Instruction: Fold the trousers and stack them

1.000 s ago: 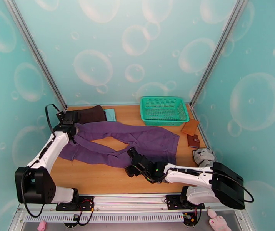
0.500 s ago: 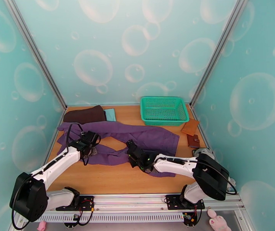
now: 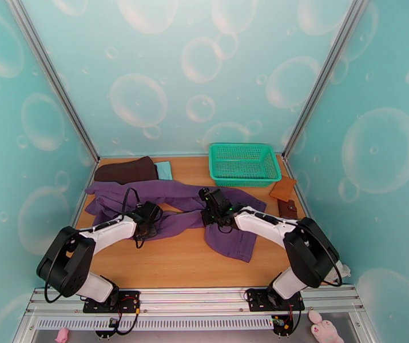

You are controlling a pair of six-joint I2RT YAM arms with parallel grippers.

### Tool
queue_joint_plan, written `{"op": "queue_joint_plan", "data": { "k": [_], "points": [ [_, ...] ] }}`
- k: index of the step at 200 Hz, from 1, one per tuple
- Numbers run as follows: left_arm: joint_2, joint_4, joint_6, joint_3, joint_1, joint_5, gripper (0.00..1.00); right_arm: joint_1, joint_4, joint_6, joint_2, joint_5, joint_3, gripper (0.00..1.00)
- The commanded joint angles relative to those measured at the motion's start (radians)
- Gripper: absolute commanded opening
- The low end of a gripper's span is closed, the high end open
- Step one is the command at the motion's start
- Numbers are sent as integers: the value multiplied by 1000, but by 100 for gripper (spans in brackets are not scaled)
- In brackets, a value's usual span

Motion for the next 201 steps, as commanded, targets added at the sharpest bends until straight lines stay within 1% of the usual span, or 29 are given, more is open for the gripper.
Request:
{"op": "queue_joint_plan", "data": {
  "k": [1, 6, 7, 11, 15, 20, 26, 34, 51, 63, 81, 98, 109, 130, 146, 167, 172, 181, 185, 191, 192, 193, 196, 197, 198, 200, 201],
  "points": [
    [94, 88, 10, 37, 12, -45, 39, -11, 67, -40, 45, 4, 63, 27],
    [114, 89, 10, 43, 16, -53, 39, -10, 62, -38, 48, 7, 70, 40],
    [118, 88, 9, 44, 17, -55, 39, -9, 60, -38, 48, 8, 71, 42],
    [133, 86, 8, 49, 19, -61, 39, -7, 55, -34, 44, 18, 73, 54],
    [144, 84, 7, 52, 20, -69, 39, -4, 51, -23, 34, 29, 70, 63],
    [154, 82, 7, 53, 20, -73, 39, 2, 47, -10, 16, 48, 63, 70],
    [160, 80, 7, 49, 20, -78, 39, 13, 43, 6, -15, 66, 43, 75],
    [158, 78, 2, 34, 21, -92, 39, 31, 25, 33, -65, 101, 19, 78],
    [128, 58, -39, -12, 28, -156, 39, 95, -70, 131, -171, 212, -20, 79],
    [89, 67, -73, -59, 45, -186, 39, 149, -154, 230, -223, 240, -47, 79],
    [16, 122, -83, -111, 78, -153, 40, 233, -245, 389, -226, 205, -92, 79],
    [-33, 150, -60, -121, 113, -91, 40, 345, -300, 528, -183, 263, -119, 79],
    [-59, 180, -34, -133, 132, -63, 41, 394, -289, 590, -153, 283, -138, 78],
    [-85, 194, 1, -137, 170, -28, 41, 442, -259, 687, -93, 319, -167, 75],
    [-108, 201, 16, -146, 189, -33, 41, 455, -249, 736, -41, 369, -170, 75],
    [-117, 221, 17, -150, 196, 10, 41, 459, -321, 777, 49, 476, -119, 70],
    [-114, 226, 19, -151, 198, 17, 41, 460, -344, 782, 68, 502, -103, 68],
    [-108, 224, 23, -149, 198, 21, 41, 461, -367, 778, 95, 534, -85, 59],
    [-104, 222, 23, -148, 198, 18, 41, 460, -375, 773, 102, 542, -79, 52],
    [-102, 221, 23, -149, 198, 10, 41, 456, -379, 761, 110, 546, -75, 36],
    [-102, 221, 23, -148, 199, 9, 41, 456, -379, 761, 110, 546, -75, 36],
    [-102, 220, 22, -150, 198, 8, 41, 454, -381, 758, 110, 547, -74, 31],
    [-102, 218, 19, -150, 198, 2, 41, 453, -385, 754, 109, 546, -74, 23],
    [-102, 218, 19, -151, 198, 0, 41, 453, -385, 754, 109, 546, -74, 23],
    [-102, 217, 18, -151, 198, -2, 41, 451, -389, 751, 107, 545, -74, 18],
    [-103, 215, 16, -153, 198, -6, 41, 450, -390, 751, 107, 544, -73, 17],
    [-104, 214, 15, -153, 198, -8, 41, 449, -393, 748, 104, 543, -73, 11]
  ]
}}
